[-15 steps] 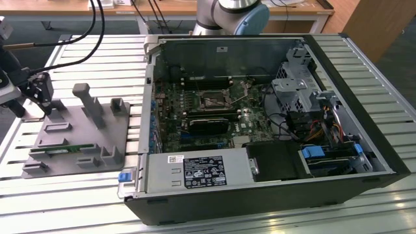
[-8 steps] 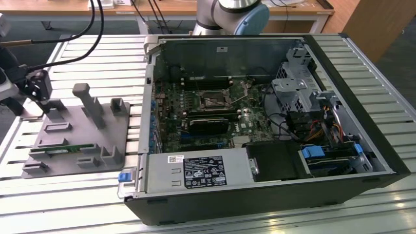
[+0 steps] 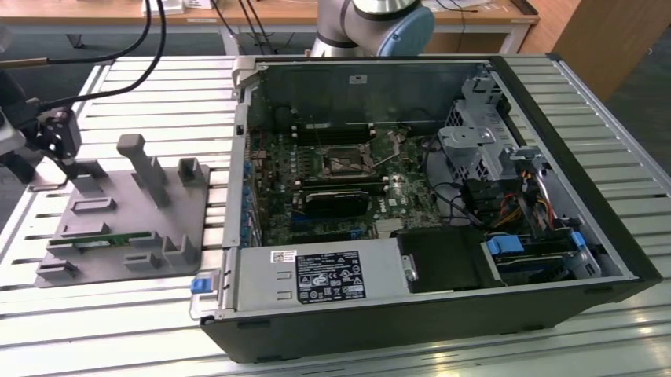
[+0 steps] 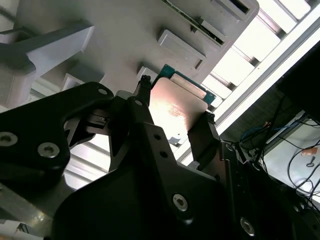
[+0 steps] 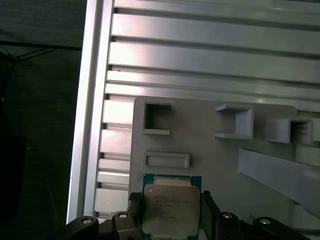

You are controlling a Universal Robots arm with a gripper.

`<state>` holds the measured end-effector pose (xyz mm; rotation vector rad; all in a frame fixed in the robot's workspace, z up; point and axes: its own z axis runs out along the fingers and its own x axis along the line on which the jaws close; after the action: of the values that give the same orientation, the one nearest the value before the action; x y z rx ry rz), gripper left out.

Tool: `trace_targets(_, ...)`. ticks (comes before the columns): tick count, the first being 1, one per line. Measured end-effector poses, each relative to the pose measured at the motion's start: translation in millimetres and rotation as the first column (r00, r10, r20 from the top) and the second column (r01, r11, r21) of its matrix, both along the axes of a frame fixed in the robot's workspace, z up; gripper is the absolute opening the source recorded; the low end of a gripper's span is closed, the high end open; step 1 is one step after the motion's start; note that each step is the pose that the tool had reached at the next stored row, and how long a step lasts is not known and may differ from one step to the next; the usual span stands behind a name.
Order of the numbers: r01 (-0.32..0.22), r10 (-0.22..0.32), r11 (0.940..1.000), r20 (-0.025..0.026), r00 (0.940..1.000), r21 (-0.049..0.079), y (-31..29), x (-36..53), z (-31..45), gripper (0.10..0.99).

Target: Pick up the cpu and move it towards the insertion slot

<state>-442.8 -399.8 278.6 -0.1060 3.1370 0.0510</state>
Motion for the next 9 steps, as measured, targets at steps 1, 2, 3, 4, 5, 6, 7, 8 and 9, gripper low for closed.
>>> trace_targets(1,0.000,0.000,1.0000,0.0000,1.0000,0.000,0.0,0.0,0.8,0.549)
trace_targets(2,0.000,0.000,1.0000,-0.0001,1.0000,0.000,0.1,0.0,1.5,0.549)
trace_targets(3,0.000,0.000,1.0000,-0.0001,1.0000,0.000,0.1,0.0,2.3,0.549)
trace_targets(4,0.000,0.000,1.0000,-0.0001,1.0000,0.000,0.1,0.0,3.0,0.549)
trace_targets(5,0.000,0.000,1.0000,-0.0001,1.0000,0.000,0.2,0.0,3.7,0.549)
trace_targets(6,0.000,0.000,1.0000,-0.0001,1.0000,0.000,0.2,0.0,4.6,0.549)
trace_targets(7,0.000,0.000,1.0000,0.0000,1.0000,0.000,0.2,0.0,5.4,0.549)
trace_targets(8,0.000,0.000,1.0000,-0.0001,1.0000,0.000,0.2,0.0,6.4,0.549)
trace_targets(9,0.000,0.000,1.0000,-0.0001,1.0000,0.000,0.2,0.0,7.3,0.549)
